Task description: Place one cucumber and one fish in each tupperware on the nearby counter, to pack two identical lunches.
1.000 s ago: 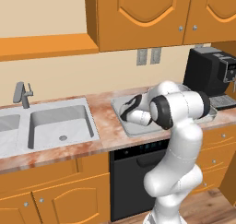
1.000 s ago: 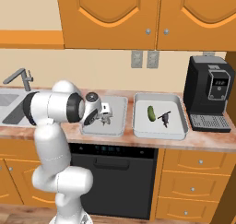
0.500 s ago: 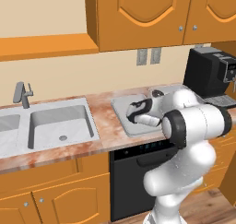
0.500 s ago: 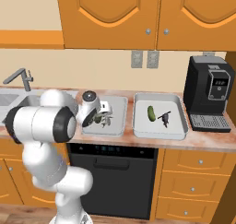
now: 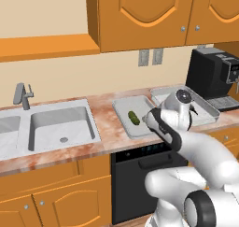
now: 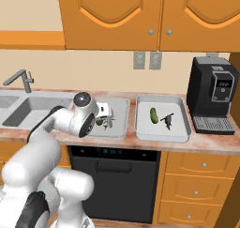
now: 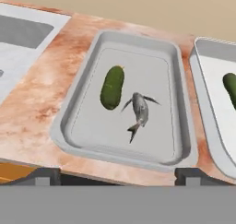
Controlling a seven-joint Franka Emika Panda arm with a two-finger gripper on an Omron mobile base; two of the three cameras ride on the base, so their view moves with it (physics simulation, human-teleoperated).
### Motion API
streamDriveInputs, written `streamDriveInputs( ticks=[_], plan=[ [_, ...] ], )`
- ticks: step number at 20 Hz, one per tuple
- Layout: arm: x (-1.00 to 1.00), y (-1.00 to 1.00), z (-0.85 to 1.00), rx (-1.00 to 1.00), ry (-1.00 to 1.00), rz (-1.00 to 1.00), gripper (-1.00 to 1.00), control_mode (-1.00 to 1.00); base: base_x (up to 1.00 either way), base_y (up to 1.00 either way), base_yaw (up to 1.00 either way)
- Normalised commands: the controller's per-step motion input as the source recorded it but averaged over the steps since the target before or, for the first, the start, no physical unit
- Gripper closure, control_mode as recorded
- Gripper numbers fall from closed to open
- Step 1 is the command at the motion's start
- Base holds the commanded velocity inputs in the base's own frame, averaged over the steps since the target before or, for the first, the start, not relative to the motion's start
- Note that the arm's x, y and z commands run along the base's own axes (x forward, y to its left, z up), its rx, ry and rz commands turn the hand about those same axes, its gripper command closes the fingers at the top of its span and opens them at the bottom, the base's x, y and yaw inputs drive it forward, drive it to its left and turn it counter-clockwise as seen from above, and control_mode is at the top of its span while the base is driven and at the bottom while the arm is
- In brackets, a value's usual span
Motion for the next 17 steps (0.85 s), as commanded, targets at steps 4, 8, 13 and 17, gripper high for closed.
streamDriveInputs(
  ticks=[4,8,13,17],
  plan=[
    [-1.00,-0.85,0.92,0.00,0.00,-0.03,-1.00,-1.00,0.00,0.00,0.00],
    [-1.00,-1.00,0.70,0.00,0.02,-0.08,-1.00,-1.00,0.00,0.00,0.00],
    [-0.85,-0.93,0.56,0.00,0.01,-0.06,-1.00,-1.00,0.00,0.00,0.00],
    [-0.16,-0.16,0.04,0.00,-0.03,0.00,-1.00,-1.00,0.00,0.00,0.00]
  ],
)
